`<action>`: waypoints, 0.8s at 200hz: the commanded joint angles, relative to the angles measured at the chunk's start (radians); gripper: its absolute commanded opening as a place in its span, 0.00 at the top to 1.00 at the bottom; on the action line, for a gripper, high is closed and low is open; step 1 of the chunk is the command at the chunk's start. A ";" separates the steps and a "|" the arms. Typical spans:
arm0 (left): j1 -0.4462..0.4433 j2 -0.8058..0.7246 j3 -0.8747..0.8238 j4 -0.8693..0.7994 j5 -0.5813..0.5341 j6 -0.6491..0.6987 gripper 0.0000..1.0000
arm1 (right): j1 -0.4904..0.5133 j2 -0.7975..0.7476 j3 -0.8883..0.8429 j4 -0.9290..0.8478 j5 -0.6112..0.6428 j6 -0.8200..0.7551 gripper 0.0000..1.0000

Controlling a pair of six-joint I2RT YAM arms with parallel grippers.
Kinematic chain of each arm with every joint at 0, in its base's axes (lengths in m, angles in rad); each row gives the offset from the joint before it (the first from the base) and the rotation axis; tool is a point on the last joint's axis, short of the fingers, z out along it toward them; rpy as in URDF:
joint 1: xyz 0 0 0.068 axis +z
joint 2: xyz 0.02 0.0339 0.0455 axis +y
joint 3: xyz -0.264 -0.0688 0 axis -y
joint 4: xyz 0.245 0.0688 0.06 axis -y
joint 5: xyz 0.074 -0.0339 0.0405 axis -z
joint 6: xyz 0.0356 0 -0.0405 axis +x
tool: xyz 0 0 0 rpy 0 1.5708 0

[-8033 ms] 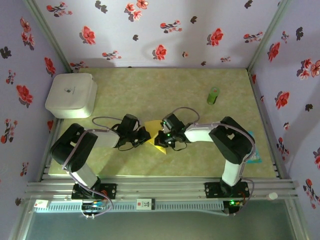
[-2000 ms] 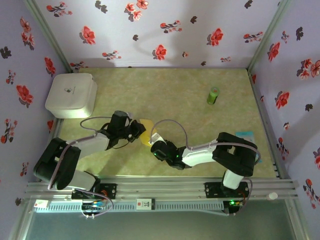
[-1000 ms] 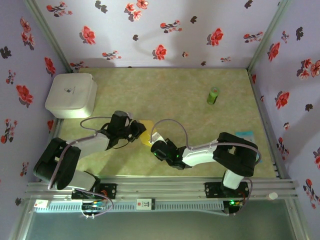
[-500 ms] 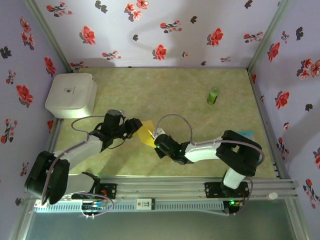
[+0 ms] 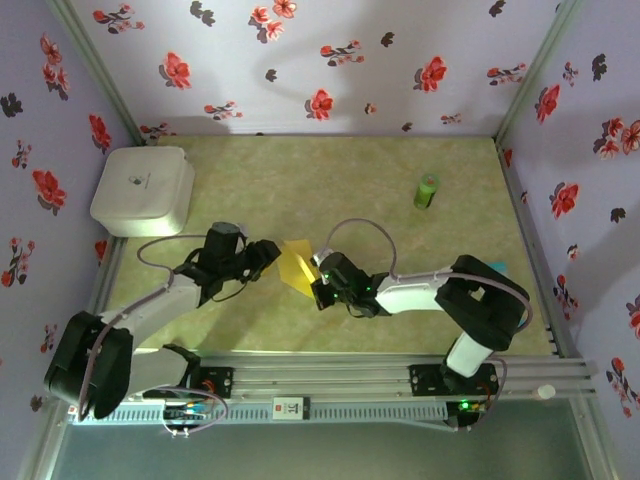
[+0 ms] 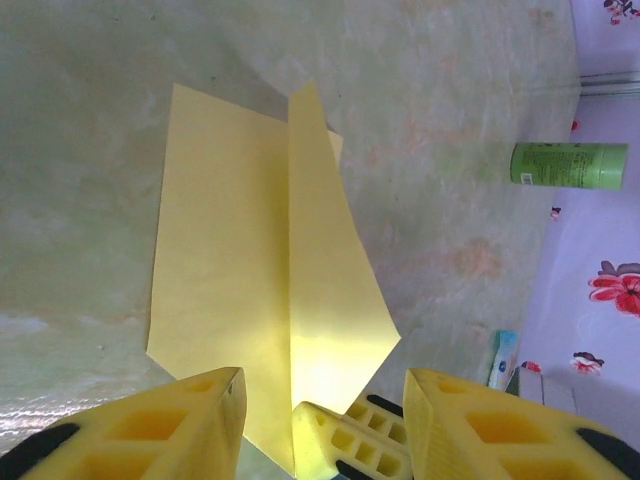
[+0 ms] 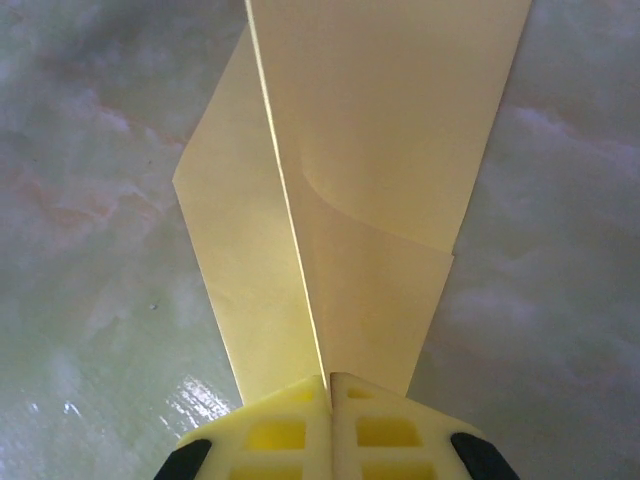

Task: Fold a paper plane with a square sheet of paper (pick it up from the middle)
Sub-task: Fourth fold the wing at the center of the table.

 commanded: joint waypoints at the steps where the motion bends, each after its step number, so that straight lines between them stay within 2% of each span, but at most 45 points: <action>1: 0.008 -0.003 0.014 -0.031 -0.018 0.020 0.55 | -0.014 0.017 0.022 0.000 -0.048 0.036 1.00; 82: 0.008 0.018 0.017 -0.020 -0.019 -0.003 0.55 | -0.016 0.083 0.082 -0.161 0.071 0.000 1.00; 133: 0.006 0.023 0.019 -0.015 -0.018 -0.006 0.56 | -0.022 0.078 0.069 -0.108 -0.002 0.046 1.00; 160: 0.004 0.027 0.022 -0.013 -0.017 -0.001 0.63 | -0.032 0.069 0.053 -0.080 -0.019 0.068 0.99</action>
